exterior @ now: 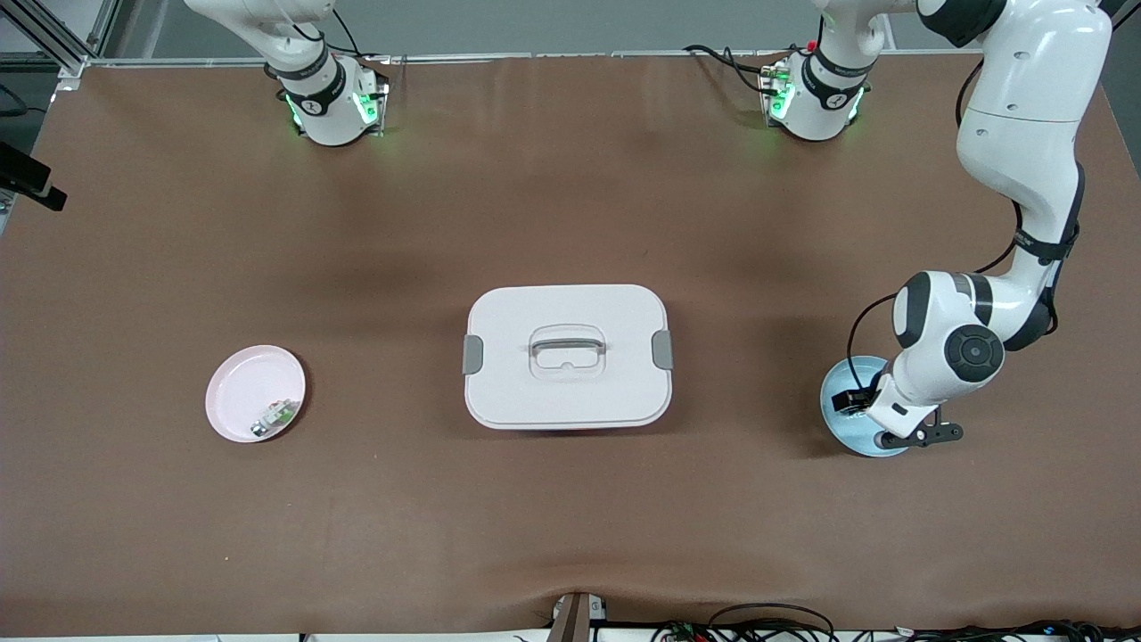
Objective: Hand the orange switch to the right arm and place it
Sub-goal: 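Close the left gripper on the black-orange switch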
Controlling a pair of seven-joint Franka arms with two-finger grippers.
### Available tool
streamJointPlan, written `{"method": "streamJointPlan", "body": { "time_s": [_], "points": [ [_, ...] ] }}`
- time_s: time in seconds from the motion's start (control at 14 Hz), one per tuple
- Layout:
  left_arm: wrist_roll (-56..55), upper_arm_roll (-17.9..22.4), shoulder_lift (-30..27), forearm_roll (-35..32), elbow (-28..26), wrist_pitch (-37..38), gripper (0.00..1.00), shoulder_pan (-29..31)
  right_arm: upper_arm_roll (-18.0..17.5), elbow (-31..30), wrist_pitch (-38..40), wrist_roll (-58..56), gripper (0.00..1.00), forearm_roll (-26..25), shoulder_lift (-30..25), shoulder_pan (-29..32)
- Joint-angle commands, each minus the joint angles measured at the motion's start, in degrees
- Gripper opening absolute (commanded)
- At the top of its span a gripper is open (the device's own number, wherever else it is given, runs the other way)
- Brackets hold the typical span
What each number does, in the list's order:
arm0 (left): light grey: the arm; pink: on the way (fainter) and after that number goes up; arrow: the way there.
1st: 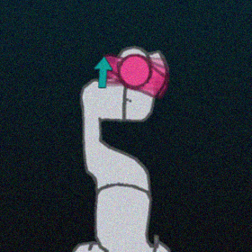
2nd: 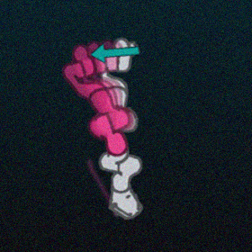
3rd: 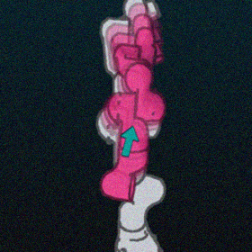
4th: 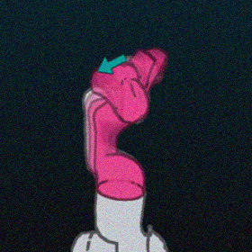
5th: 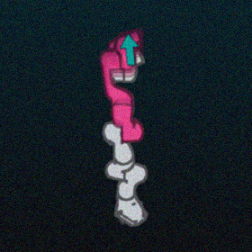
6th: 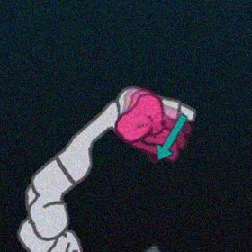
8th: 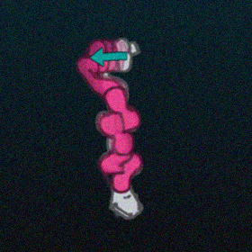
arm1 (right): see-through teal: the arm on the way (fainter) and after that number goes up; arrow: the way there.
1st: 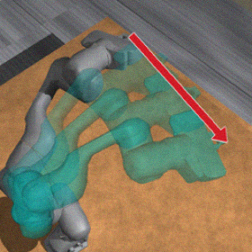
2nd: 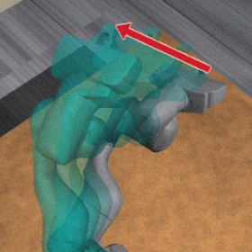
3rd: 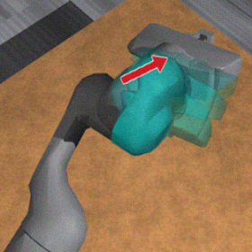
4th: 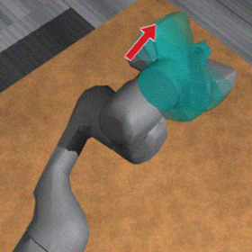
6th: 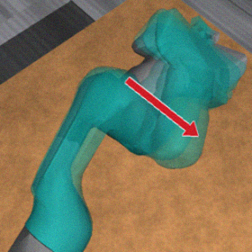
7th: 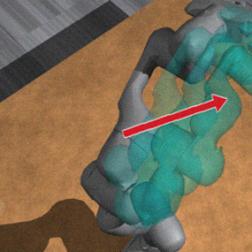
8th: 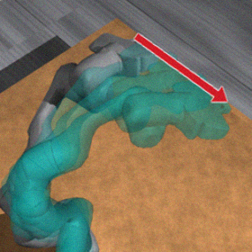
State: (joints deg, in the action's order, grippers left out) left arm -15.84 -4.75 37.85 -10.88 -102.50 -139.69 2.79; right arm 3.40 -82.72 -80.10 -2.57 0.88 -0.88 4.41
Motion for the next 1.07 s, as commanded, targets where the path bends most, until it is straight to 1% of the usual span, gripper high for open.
{"method": "streamJointPlan", "body": {
  "time_s": [0.0,0.14,0.36,0.5,0.57,0.71,0.86,1.0],
  "points": [
    [-1.0,-0.5,-0.1,-1.2,-0.5,-1.5,0.91,0.5,-0.7,1.0,0.6,0.6,1.00,0.0,0.5,0.9],
    [-1.0,-0.5,-0.1,-1.1,-0.5,-1.5,0.66,0.6,-0.7,1.0,0.6,0.5,1.00,0.0,0.5,1.0],
    [-1.0,-0.5,-0.1,-0.7,-0.5,-1.5,0.38,0.6,-0.7,1.0,0.6,0.5,1.00,0.0,0.5,1.3],
    [-1.8,-0.5,-0.1,-0.3,-0.5,-1.5,0.22,0.6,-0.7,1.0,0.6,0.5,1.00,0.0,0.5,1.4],
    [-3.4,-0.5,-0.2,-0.3,-0.5,-1.5,0.18,0.6,-0.7,1.0,0.6,0.5,1.00,0.0,0.5,1.3],
    [-4.6,-0.5,-0.8,-0.3,-0.5,-1.4,0.18,0.5,-0.7,1.0,0.6,0.5,1.00,0.0,0.5,1.3],
    [-5.4,-0.5,-2.4,-0.2,-0.6,-0.1,0.18,0.4,-0.7,1.0,0.6,0.5,1.00,0.0,0.5,1.4],
    [-8.0,-0.6,-4.8,-0.2,-0.2,4.2,0.18,0.4,-0.7,0.9,0.6,0.5,1.00,0.0,0.5,1.4]
  ]
}}
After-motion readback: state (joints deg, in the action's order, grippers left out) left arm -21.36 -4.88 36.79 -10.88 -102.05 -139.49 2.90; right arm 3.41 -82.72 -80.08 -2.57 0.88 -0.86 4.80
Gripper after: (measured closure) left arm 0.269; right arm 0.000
